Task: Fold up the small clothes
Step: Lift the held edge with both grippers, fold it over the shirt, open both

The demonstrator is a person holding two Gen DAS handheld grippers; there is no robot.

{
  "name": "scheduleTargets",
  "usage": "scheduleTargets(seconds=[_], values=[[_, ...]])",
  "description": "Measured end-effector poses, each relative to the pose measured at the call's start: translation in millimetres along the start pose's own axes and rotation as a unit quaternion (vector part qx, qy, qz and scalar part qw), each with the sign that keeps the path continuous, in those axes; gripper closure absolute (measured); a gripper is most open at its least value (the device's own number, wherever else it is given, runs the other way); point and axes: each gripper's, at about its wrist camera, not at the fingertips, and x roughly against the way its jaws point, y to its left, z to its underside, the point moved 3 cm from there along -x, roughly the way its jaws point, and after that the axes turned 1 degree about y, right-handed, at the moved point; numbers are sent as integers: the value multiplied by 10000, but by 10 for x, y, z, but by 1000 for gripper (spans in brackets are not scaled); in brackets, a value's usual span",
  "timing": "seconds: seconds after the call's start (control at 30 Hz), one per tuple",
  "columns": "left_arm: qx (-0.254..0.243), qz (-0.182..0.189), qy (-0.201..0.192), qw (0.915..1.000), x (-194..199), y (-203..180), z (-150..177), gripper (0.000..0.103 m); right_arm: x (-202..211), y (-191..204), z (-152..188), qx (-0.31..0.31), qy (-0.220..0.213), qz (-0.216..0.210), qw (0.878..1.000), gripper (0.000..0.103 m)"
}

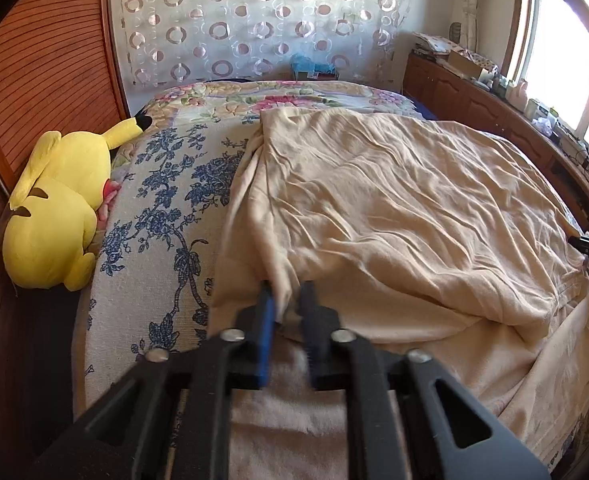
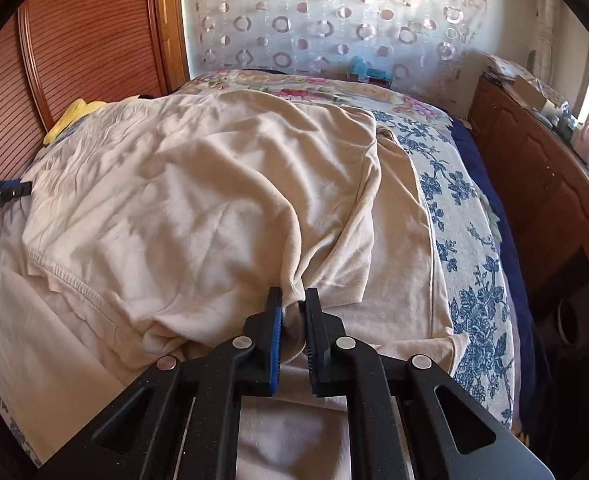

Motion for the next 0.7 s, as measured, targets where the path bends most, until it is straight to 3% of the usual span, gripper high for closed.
scheduleTargets(seconds=[0.23, 0.5, 0.7], values=[[-16, 332, -567, 9978, 469, -84, -141, 97, 280, -73, -95, -125, -493, -44, 9987, 99], [-76, 600, -1189, 9911, 1150, -136, -230, 98, 909, -90, -71, -97, -1090, -62, 9940, 99], [-31, 721, -1489, 9862, 1650, -25, -17, 98, 1529, -73, 100, 92, -1386, -194, 9901, 99]])
